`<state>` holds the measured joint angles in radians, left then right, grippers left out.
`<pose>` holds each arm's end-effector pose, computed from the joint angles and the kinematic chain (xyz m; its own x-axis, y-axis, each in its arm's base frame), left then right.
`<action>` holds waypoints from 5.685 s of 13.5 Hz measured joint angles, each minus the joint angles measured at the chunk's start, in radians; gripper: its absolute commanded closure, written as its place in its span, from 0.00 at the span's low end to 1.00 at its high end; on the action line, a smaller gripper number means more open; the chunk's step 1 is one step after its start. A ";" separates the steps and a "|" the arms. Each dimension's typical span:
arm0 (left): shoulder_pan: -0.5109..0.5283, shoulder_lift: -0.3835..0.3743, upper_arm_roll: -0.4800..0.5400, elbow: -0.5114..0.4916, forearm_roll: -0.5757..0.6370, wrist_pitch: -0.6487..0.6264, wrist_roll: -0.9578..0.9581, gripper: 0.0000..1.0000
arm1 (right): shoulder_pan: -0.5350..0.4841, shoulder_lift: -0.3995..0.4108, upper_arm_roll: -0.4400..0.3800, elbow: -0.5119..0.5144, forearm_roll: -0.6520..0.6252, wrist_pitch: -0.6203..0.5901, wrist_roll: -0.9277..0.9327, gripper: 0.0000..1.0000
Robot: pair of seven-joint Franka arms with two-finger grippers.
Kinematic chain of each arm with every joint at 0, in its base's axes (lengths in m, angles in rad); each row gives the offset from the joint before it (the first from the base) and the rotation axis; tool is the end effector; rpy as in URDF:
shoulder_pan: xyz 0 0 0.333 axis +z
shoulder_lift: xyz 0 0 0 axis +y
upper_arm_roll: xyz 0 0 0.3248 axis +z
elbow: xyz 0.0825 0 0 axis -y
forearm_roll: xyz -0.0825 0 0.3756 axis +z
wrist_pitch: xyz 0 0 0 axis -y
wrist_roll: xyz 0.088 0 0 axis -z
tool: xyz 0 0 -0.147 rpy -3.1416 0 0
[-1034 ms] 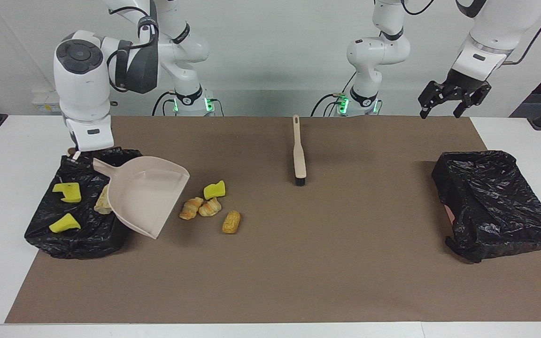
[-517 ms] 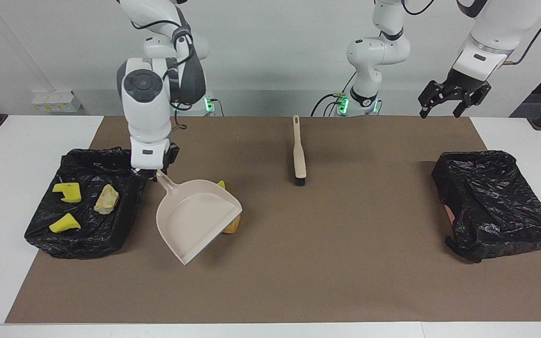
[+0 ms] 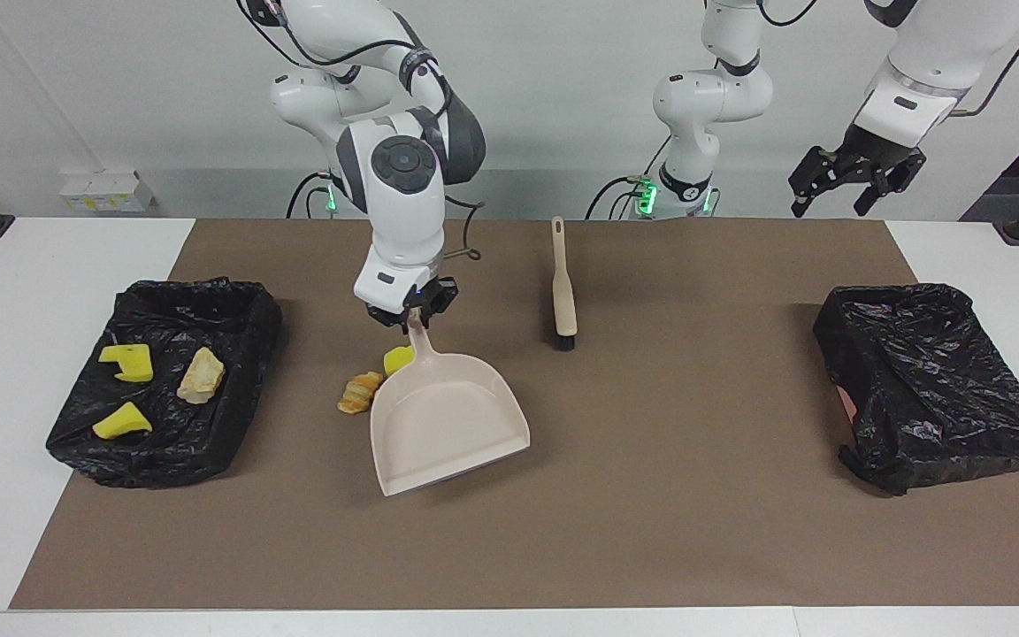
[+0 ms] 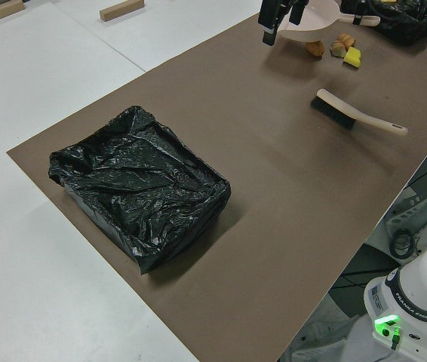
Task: Sweep and dump trash in bin
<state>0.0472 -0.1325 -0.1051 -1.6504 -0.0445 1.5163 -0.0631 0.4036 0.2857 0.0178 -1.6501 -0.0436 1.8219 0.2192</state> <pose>0.4961 -0.0391 0.6206 1.0000 0.0037 -0.0042 0.0038 -0.9995 0.0304 0.5698 0.2488 0.4084 0.9724 0.2092 -0.1033 0.2160 -0.9746 0.0596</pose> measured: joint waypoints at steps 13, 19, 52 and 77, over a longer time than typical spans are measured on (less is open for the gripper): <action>0.002 -0.003 0.007 0.000 0.000 -0.001 0.000 0.00 | 0.127 0.408 0.002 0.368 0.013 0.167 0.252 0.00; 0.002 -0.003 0.007 0.000 0.000 -0.001 0.000 0.00 | 0.129 0.377 0.008 0.362 0.018 0.176 0.253 0.00; -0.143 0.114 -0.021 -0.021 -0.004 0.305 -0.014 0.00 | 0.447 -0.120 0.045 -0.367 0.207 0.190 0.647 1.00; -0.597 0.711 -0.005 0.179 0.001 0.747 -0.345 0.46 | -0.326 -0.331 0.026 -0.484 -0.068 0.031 -0.007 1.00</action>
<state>-0.5496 0.5789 -0.1105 -1.4709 -0.0436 2.2636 -0.4077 0.0780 -0.0452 0.0435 -2.1343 -0.1119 1.8525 0.2125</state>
